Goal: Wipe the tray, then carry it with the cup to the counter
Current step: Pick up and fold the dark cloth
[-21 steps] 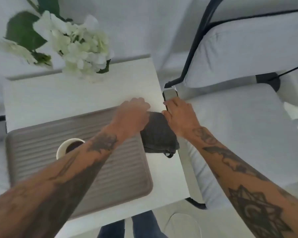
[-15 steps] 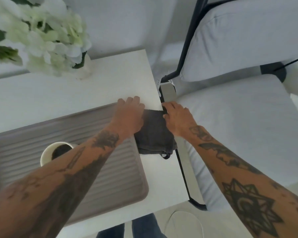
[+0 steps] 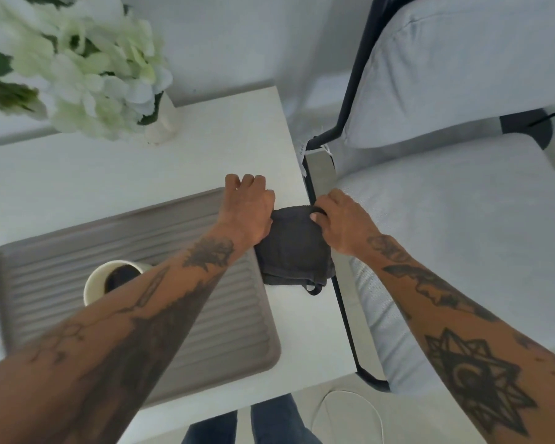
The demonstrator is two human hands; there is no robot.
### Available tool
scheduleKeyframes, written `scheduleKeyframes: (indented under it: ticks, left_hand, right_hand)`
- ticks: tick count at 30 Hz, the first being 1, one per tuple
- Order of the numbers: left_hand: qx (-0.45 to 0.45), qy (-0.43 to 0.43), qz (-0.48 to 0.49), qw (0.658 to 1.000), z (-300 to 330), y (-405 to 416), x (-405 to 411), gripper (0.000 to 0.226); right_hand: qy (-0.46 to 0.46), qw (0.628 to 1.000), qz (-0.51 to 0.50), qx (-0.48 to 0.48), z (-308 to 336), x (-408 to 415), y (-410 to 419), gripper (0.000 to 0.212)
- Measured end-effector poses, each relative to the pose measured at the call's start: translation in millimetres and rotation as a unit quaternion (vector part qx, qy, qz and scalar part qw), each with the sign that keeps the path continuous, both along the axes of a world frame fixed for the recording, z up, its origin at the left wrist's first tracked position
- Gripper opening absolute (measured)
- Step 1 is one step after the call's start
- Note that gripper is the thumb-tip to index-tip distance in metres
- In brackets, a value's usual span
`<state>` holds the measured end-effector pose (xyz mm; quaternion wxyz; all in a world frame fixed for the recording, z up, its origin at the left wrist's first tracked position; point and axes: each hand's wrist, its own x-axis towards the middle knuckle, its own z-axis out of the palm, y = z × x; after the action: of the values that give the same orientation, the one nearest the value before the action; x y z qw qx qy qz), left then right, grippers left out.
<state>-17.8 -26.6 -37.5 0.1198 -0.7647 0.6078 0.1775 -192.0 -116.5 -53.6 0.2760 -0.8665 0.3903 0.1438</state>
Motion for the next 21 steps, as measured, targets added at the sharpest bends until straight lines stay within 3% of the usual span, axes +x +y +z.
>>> scheduleKeyframes:
  ticks: [5,10,17,21]
  left_hand:
    - [-0.073,0.096,0.075,0.99,25,19,-18,0.018]
    - [-0.163,0.227,0.126,0.952,45,69,-43,0.013]
    - [-0.305,0.255,0.105,0.912,76,132,-83,0.014]
    - [-0.315,0.33,0.164,0.874,104,186,-89,0.022]
  right_hand:
    - [-0.045,0.999,0.009,-0.011,31,-14,0,0.014]
    - [-0.101,0.994,0.021,-0.035,83,-47,23,0.016]
    - [-0.124,0.991,-0.026,-0.048,153,-80,79,0.024]
    - [-0.146,0.987,-0.048,-0.049,174,-80,121,0.021]
